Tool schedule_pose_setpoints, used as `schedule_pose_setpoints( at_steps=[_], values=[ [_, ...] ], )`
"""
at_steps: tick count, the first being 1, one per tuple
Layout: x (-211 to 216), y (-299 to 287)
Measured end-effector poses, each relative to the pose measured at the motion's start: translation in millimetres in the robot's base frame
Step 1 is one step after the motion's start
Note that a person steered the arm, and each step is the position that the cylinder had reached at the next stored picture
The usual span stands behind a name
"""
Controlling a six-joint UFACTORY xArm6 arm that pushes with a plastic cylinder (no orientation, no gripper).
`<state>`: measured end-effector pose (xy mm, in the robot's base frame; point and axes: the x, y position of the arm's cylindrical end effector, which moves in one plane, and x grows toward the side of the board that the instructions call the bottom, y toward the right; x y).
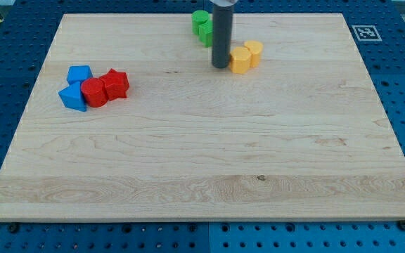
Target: Move your arm towards the blue triangle
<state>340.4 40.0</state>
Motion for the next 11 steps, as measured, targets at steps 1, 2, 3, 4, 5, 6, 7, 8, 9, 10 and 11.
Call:
schedule_pose_setpoints(
  at_steps=[1, 2, 3, 4, 5, 6, 7, 8, 9, 10, 11],
  values=[
    [0, 27],
    [0, 46],
    [8, 25],
    [10, -45],
    [10, -110],
    [10, -175],
    [3, -224],
    [-12, -260],
    [-9, -311],
    [5, -345],
    [37, -335]
  ],
)
